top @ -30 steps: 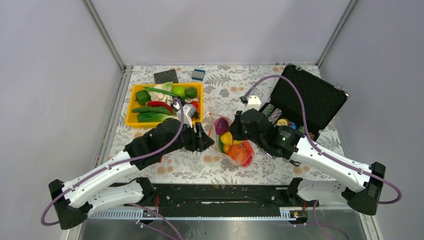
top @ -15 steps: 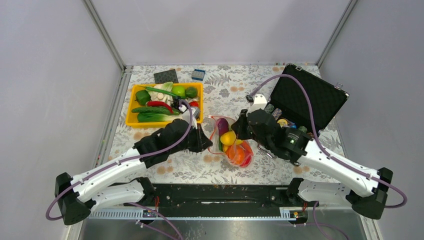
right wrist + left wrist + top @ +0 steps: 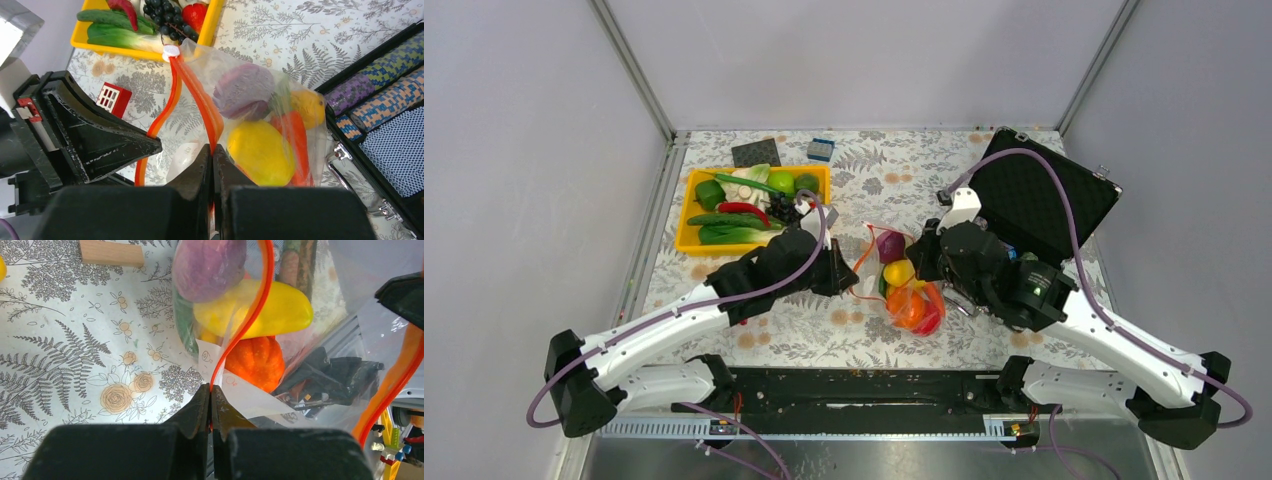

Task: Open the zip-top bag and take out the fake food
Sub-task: Pick up the fake fruit from the zipper food storage bag.

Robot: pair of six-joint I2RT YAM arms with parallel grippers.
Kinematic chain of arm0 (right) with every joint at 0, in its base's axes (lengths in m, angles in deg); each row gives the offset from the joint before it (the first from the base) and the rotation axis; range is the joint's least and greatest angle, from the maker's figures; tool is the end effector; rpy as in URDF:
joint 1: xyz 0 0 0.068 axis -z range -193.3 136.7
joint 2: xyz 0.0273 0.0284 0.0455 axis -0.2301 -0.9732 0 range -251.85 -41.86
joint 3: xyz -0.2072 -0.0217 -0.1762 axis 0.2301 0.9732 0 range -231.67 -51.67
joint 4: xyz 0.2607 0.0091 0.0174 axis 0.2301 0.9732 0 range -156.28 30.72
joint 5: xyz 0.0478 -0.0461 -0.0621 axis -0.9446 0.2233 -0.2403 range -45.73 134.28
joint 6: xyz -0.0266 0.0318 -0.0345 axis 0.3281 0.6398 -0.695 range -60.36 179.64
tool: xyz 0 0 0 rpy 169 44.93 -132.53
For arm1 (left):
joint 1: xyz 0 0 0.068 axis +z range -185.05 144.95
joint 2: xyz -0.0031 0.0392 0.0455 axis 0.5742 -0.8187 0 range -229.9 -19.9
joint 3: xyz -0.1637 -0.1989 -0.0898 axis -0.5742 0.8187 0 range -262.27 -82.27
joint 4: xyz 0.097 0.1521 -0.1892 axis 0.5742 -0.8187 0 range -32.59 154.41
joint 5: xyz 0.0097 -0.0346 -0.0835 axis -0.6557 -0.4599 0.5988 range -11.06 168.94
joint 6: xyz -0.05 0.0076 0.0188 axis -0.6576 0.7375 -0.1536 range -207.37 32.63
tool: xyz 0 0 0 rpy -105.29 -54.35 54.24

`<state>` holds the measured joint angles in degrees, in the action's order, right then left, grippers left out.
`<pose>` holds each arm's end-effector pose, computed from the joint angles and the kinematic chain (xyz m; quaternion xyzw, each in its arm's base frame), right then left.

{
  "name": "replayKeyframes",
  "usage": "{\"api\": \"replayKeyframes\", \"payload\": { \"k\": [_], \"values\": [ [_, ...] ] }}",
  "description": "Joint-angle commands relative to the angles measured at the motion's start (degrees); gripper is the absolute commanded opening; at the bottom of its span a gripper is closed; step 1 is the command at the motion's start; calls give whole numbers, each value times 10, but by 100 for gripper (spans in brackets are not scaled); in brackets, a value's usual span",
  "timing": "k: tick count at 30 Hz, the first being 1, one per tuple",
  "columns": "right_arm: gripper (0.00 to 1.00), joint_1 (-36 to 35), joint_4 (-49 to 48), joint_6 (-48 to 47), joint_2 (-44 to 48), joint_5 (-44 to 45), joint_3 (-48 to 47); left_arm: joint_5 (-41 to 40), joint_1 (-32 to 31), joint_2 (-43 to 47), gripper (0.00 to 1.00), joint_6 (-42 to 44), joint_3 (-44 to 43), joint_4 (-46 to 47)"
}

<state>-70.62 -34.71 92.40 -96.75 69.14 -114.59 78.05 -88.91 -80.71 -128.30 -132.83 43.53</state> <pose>0.1204 0.1601 0.3807 -0.0586 0.8232 0.2514 0.5056 0.1400 -0.1909 0.3027 0.0943 0.8658 -0.3570 0.3376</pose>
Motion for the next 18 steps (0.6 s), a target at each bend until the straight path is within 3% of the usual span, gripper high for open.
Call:
{"api": "replayKeyframes", "payload": {
  "k": [1,7,16,18],
  "values": [
    [0,-3,-21,-1,-23,-8,-11,-26,-1,16,0,13,-12,-2],
    [0,-3,-87,-5,-74,-53,40,-127,-1,72,0,-9,57,-46],
    [0,-3,-145,-4,-102,-102,50,-175,-1,105,0,-26,90,-97],
    [0,-3,-148,-8,-104,-111,48,-192,-1,114,10,-28,91,-107]
  ]
}}
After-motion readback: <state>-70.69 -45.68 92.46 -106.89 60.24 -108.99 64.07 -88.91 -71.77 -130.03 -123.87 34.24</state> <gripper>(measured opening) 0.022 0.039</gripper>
